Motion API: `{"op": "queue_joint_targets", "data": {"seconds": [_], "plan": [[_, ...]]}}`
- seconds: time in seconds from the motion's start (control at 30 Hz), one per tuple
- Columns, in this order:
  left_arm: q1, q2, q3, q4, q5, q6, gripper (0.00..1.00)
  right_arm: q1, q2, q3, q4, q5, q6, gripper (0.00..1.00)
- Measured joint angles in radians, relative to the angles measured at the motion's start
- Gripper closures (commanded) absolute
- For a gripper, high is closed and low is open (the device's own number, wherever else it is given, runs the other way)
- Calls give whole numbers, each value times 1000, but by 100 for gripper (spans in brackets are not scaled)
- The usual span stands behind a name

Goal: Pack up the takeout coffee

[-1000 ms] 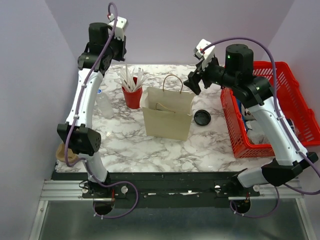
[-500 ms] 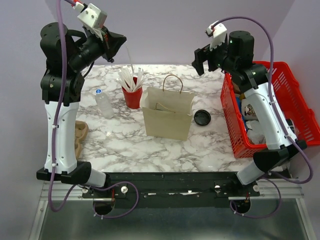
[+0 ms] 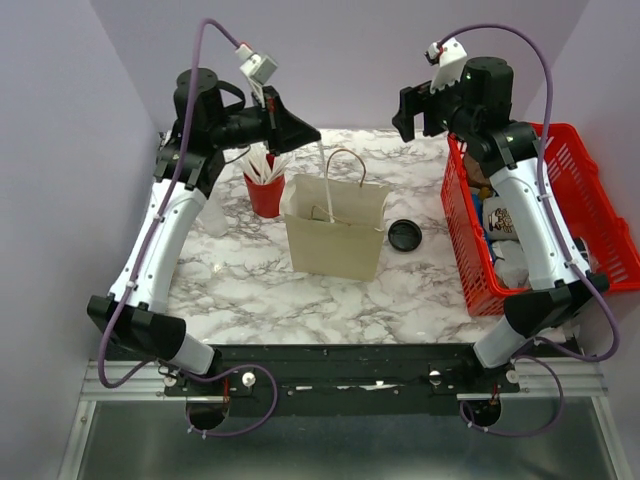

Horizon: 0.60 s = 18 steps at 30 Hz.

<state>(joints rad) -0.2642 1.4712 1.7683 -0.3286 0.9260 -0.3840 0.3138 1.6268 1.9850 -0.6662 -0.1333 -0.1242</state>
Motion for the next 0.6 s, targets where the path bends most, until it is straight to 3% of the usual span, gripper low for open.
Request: {"op": "queue_joint_targets", "data": {"seconds": [0.17, 0.2, 0.23, 0.27, 0.33, 0.43, 0.6], "plan": [[-93, 62, 5, 22, 16, -6, 100, 0, -1, -23, 4, -9, 5, 1], [-113, 78, 10, 21, 18, -3, 94, 0, -2, -30, 4, -10, 5, 1], [-125, 90, 18, 21, 19, 0, 79, 0, -5, -37, 5, -10, 5, 1], [-134, 103, 27, 19, 19, 5, 49, 0, -8, -45, 6, -10, 5, 1], [-144, 132, 49, 7, 15, 18, 36, 0, -19, -63, 6, -10, 4, 1], [-144, 164, 88, -19, -4, 43, 2, 0, -40, -84, 6, -10, 3, 1], [-128, 179, 180, -69, -60, 103, 1, 0, -82, -111, 10, -11, -11, 1]]}}
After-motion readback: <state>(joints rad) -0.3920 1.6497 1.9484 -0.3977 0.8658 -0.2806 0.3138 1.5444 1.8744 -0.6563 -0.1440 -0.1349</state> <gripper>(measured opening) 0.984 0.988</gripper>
